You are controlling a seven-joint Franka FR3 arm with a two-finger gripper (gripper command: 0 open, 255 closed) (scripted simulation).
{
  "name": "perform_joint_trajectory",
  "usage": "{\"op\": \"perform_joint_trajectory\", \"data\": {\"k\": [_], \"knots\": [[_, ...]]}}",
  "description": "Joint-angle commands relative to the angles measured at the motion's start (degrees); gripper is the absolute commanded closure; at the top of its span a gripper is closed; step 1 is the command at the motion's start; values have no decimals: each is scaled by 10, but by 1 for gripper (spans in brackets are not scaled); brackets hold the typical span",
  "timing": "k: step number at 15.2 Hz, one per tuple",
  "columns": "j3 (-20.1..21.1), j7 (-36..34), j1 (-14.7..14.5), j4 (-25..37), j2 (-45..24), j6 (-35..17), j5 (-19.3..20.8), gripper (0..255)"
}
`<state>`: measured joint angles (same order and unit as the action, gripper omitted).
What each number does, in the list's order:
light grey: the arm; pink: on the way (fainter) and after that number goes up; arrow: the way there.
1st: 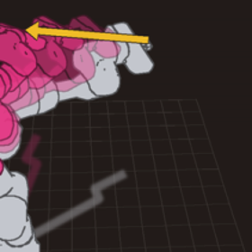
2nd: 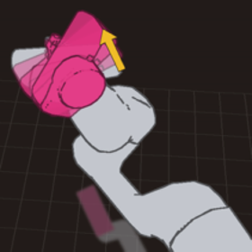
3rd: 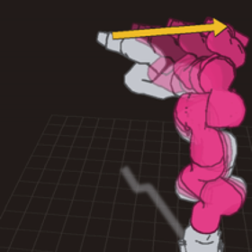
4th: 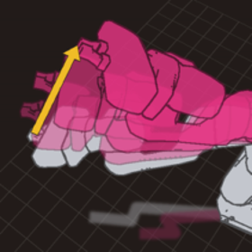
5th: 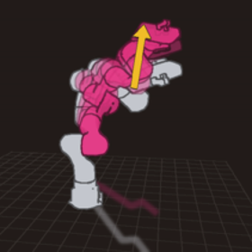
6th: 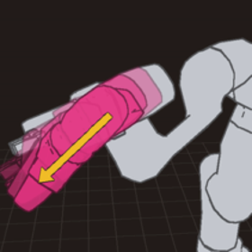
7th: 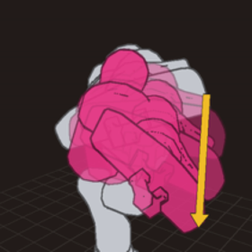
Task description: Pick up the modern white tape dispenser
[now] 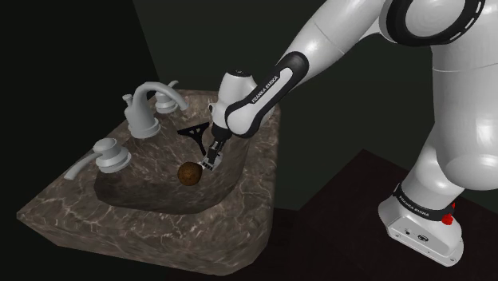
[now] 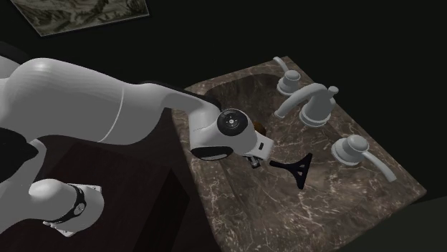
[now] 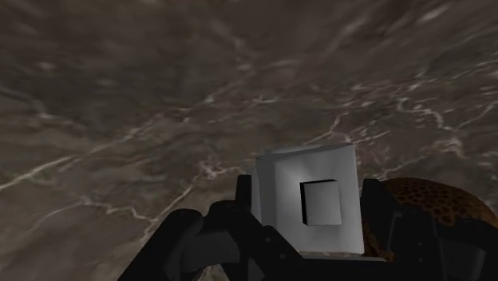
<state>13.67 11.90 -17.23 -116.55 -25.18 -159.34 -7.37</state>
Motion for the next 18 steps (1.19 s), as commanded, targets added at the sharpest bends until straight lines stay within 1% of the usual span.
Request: {"op": "perform_joint_trajectory", "data": {"k": [1,6,18], "knots": [[0,0,0,-1,-1,0,0,255],[0,0,0,2,-3,1,0,255],[4,-7,5,12,63,75,-5,255]]}}
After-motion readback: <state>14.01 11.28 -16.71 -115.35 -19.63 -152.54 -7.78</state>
